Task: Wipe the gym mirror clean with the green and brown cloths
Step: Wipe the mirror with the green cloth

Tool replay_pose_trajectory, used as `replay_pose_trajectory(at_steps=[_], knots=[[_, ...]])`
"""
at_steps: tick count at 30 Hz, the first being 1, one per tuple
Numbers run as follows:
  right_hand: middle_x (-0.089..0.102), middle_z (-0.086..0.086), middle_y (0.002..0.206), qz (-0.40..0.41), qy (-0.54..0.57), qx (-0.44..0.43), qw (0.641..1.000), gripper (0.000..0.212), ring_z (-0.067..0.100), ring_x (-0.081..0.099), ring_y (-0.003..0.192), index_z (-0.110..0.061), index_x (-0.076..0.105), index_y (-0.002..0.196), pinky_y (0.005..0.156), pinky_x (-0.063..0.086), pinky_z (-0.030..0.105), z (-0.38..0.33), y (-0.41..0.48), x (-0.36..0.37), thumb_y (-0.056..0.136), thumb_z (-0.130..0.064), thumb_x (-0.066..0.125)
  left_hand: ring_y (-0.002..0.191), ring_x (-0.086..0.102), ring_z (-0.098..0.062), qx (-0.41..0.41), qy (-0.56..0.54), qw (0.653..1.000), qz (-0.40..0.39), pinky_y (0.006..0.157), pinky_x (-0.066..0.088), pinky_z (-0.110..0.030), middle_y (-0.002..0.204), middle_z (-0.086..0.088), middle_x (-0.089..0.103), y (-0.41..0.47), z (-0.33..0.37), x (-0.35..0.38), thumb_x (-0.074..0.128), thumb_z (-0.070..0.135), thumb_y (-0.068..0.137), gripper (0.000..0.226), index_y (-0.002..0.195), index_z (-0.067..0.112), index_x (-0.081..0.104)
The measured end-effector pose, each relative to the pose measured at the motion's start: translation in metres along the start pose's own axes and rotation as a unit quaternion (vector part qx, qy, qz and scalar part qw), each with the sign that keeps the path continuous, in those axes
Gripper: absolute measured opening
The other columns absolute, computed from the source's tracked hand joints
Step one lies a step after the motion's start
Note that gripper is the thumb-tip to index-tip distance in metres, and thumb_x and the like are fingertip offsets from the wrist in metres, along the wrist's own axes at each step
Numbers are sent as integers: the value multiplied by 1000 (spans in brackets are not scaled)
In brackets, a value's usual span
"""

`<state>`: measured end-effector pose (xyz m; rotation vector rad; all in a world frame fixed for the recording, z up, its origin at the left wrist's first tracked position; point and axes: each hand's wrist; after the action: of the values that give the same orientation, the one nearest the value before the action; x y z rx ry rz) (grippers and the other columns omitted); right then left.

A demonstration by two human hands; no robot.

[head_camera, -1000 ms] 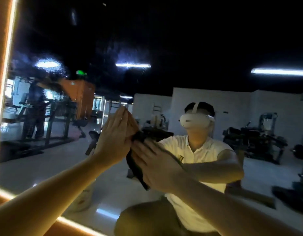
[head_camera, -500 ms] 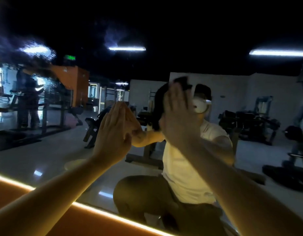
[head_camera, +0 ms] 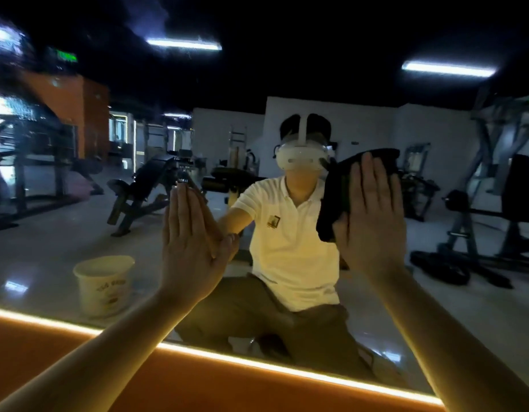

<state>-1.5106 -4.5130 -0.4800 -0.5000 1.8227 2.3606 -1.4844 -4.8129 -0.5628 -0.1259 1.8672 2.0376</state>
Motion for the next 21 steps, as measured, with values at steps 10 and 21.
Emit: replay_pose_trajectory(at_steps=[10, 21], knots=[[5, 16, 171, -68, 40, -232, 970, 74, 30, -6, 159, -4, 18, 163, 129, -2, 48, -167, -43, 29, 102, -38, 41, 158, 2, -42, 104, 21, 994, -21, 126, 18, -61, 169, -29, 1, -8, -31, -4, 33, 39, 106, 75, 159, -10, 12], [21, 27, 166, 82, 47, 268, 959, 68, 39, 18, 156, 8, 23, 158, 126, 17, 57, 53, -46, 14, 102, -32, 18, 157, 3, -46, 16, 18, 999, 39, 127, 11, -60, 166, -35, 3, -5, -7, 25, 37, 59, 100, 96, 157, -15, 11]])
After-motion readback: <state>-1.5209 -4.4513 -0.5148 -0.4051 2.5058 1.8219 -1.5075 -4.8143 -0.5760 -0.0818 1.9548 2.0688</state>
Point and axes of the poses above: each hand's wrist, its own y-axis towards the middle knuckle, its own x-axis out of the palm, z = x × y
